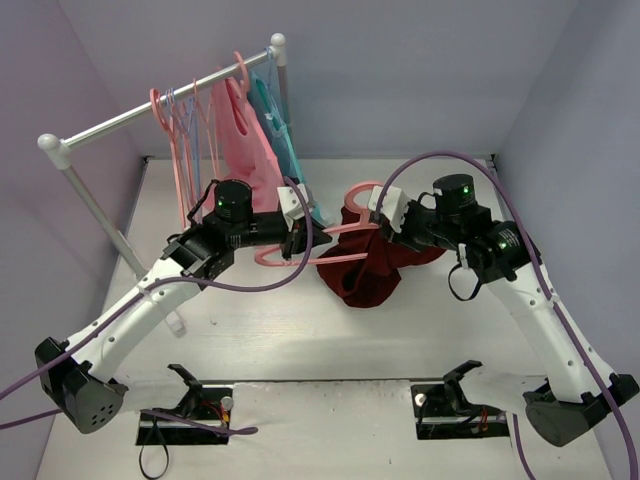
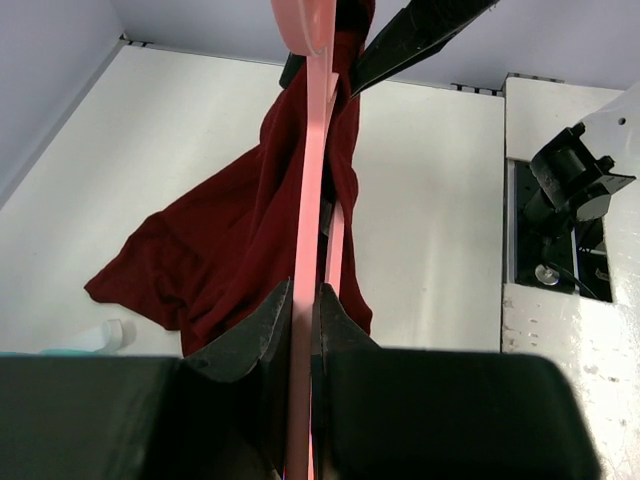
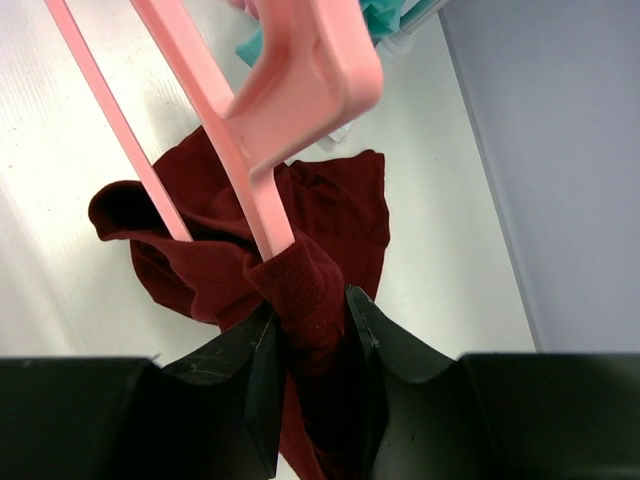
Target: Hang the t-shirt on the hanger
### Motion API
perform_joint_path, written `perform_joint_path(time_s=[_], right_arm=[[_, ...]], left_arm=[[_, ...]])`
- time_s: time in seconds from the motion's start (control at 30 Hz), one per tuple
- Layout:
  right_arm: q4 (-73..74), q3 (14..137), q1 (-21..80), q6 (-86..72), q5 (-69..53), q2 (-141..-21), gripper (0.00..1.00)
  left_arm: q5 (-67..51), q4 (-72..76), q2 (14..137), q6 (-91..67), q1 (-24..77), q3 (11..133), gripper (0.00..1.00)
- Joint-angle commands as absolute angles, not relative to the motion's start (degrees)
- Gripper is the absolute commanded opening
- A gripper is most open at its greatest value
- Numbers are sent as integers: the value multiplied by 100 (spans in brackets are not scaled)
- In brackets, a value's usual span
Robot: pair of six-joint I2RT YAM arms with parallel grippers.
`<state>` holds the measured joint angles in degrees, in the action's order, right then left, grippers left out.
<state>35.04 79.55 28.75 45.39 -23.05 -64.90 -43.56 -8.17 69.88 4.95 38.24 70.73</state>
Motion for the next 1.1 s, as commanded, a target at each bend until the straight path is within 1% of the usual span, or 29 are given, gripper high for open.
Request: perform_joint_path(time_s=[0.0,0.03,0.07,0.1,0.13,0.17,0.27,0.4,0.53,0.73,0.87,1.07], right_arm=[[2663,8170,3032,4091,-2988,-6430,0],[2663,8161,3032,4101,-2864,-6419,0],[2663,8148,3032,4122,-2689,-6399,0],[2663,8148,3032,4122,-2599,-6392,0],[2663,8147,3028,4118,-2463,-6385,0],[2660,8147,3023,4116,-2327,-6378,0],[2663,8174,3023,4087,-2076,-6363,0],[2654,8141,3015,4129,-1957,-6388,0],[2654,8098,3015,4116,-1887,-6357,0],[2660,7997,3000,4054,-1853,-6218,0],[2654,7857,2997,4026,-1829,-6205,0],[2663,7690,2988,3937,-1871,-6187,0]], left_arm=[[-4489,68,7097,285,3920,7482,7],[-4381,44,7082,292,3914,7501,19],[-4183,9,7040,297,3893,7514,28],[-3790,9,7008,253,3881,7508,41],[-3390,4,6949,233,3872,7497,51],[-3009,3,6882,223,3864,7491,59],[-2132,9,6707,132,3841,7540,68],[-1315,9,6582,-233,3825,7734,69],[-117,21,6123,-932,3838,7748,69],[851,9,5487,-2247,4008,7087,69],[1485,-334,5273,-2197,4166,6946,69],[1977,-520,5079,-1854,4166,7666,69]])
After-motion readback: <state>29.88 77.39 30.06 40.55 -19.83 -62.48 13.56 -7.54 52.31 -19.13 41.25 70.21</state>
